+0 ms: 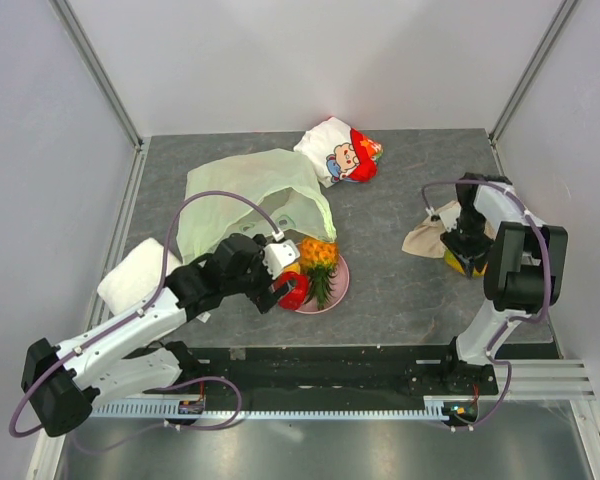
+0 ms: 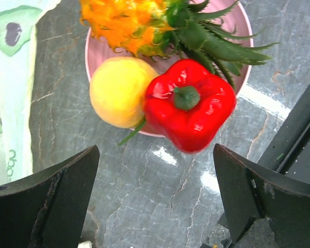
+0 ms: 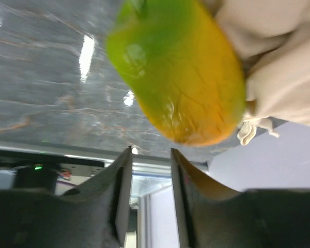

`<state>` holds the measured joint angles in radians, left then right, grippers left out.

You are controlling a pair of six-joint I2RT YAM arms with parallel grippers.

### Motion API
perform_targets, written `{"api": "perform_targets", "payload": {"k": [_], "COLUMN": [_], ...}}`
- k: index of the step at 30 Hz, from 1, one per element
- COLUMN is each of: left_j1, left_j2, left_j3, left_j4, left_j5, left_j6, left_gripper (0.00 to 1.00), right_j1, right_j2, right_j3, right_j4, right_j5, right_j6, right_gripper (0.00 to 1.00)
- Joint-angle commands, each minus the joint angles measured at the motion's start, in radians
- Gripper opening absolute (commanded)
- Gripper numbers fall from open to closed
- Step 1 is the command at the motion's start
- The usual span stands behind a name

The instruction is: Take the fake fruits out of the plastic bag

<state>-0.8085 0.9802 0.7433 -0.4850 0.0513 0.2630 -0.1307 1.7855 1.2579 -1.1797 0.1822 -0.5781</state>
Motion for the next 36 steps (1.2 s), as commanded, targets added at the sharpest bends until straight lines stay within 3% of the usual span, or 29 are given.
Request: {"api": "perform_targets", "payload": {"k": [1, 5, 9, 15, 17, 19, 20, 22, 23, 25, 26, 30, 36], "left_j1": [0.025, 0.066, 0.104, 0.229, 0.241, 0.247, 0.252, 0.253, 0.253, 0.258, 0.261, 0.276, 0.289], "left_j2": [-0.021, -0.003, -0.024, -0.095, -0.065, -0.026, -0.02, -0.015, -0.017, -0.02, -0.02, -0.026, -0.044], "left_j3": [-0.01, 0.002, 0.008, -0.048, -0.023, 0.001, 0.017, 0.021, 0.013, -0.002, -0.008, -0.009, -0.021], "left_j4": [-0.004, -0.023, -0.043, -0.01, -0.023, -0.036, -0.037, -0.012, 0.002, 0.04, 0.048, 0.051, 0.034], "left_j5": [-0.018, -0.03, -0.024, 0.03, 0.032, 0.032, 0.033, 0.036, 0.036, 0.024, 0.022, 0.03, 0.039], "left_j6": [-0.037, -0.057, -0.003, 0.064, 0.055, 0.035, 0.03, 0.028, 0.03, 0.03, 0.03, 0.03, 0.042], "left_gripper": [0.97, 0.96, 0.96, 0.99, 0.99, 0.99, 0.99, 0.99, 0.99, 0.99, 0.99, 0.99, 0.99], "right_j1": [0.016, 0.107, 0.222, 0.295, 0.301, 0.273, 0.22, 0.146, 0.078, 0.039, -0.01, -0.07, -0.073], "right_j2": [0.009, 0.022, 0.005, 0.053, 0.064, 0.055, 0.045, 0.009, 0.002, -0.015, -0.023, -0.058, -0.067], "right_j3": [0.208, 0.29, 0.212, 0.164, 0.199, 0.256, 0.308, 0.34, 0.339, 0.284, 0.258, 0.154, 0.045], "right_j4": [-0.129, -0.163, -0.132, -0.098, -0.08, -0.089, -0.087, -0.089, -0.09, -0.084, -0.077, 0.034, 0.178], "right_j5": [-0.332, -0.662, -0.848, -1.058, -0.983, -0.815, -0.743, -0.579, -0.528, -0.358, -0.334, -0.256, -0.211], "right_j6": [0.052, 0.184, 0.256, 0.299, 0.314, 0.296, 0.276, 0.204, 0.075, -0.053, -0.122, -0.307, -0.304], "right_gripper": [0.4, 0.39, 0.42, 0.42, 0.44, 0.49, 0.57, 0.65, 0.74, 0.81, 0.98, 0.98, 0.98]}}
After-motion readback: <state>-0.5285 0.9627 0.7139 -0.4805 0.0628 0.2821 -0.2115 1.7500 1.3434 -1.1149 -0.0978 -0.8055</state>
